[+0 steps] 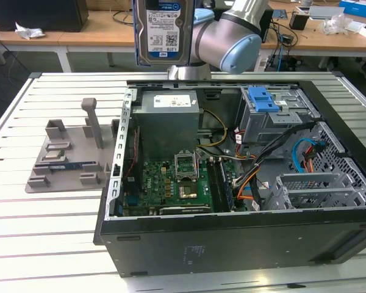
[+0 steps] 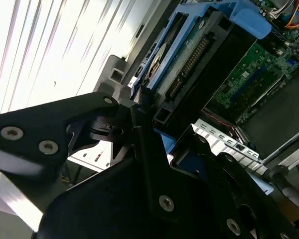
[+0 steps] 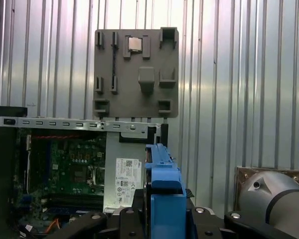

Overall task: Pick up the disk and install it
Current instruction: 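Pick up the disk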

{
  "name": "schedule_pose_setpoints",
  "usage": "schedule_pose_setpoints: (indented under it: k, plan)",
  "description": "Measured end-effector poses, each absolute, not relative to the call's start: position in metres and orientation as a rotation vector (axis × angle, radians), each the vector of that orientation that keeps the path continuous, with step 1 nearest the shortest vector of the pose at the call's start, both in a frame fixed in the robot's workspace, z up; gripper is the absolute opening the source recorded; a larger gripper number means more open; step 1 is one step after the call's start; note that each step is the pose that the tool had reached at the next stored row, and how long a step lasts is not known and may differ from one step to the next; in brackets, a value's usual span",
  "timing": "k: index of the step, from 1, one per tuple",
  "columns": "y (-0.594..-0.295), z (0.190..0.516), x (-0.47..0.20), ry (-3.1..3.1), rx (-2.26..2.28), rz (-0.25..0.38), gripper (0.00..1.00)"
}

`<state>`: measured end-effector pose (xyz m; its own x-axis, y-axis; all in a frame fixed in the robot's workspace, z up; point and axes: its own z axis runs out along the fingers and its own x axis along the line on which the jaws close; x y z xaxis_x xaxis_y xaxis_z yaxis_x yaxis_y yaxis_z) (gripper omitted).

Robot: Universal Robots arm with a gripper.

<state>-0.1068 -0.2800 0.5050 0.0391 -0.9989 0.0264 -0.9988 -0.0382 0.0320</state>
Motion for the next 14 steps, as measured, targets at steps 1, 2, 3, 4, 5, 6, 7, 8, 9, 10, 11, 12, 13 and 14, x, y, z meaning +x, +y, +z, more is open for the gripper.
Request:
schedule_pose_setpoints:
  k: [1,2,3,4,5,6,7,8,9,10,11,12,13,14]
  plan:
    - [-0.282,0.505,-0.107,-2.149,2.234,-0.005,0.37]
    - [-0.284,0.505,-0.107,-2.149,2.234,-0.005,0.37]
    - [-0.286,0.505,-0.107,-2.149,2.234,-0.005,0.37]
    - [-0.288,0.505,-0.107,-2.149,2.234,-0.005,0.37]
    - [-0.292,0.505,-0.107,-2.149,2.234,-0.005,0.37]
    - [-0.294,0.505,-0.107,-2.149,2.234,-0.005,0.37]
    - [-0.296,0.505,-0.107,-2.149,2.234,-0.005,0.37]
    - [-0.297,0.505,-0.107,-2.149,2.234,-0.005,0.37]
    - [-0.299,0.505,-0.107,-2.149,2.234,-0.005,0.37]
    - [-0.302,0.505,-0.107,-2.149,2.234,-0.005,0.37]
    - [-0.306,0.505,-0.107,-2.149,2.234,-0.005,0.37]
    - [-0.308,0.505,-0.107,-2.149,2.234,-0.005,0.37]
    - [-0.309,0.505,-0.107,-2.149,2.234,-0.005,0.37]
    - [-0.312,0.505,-0.107,-2.149,2.234,-0.005,0.37]
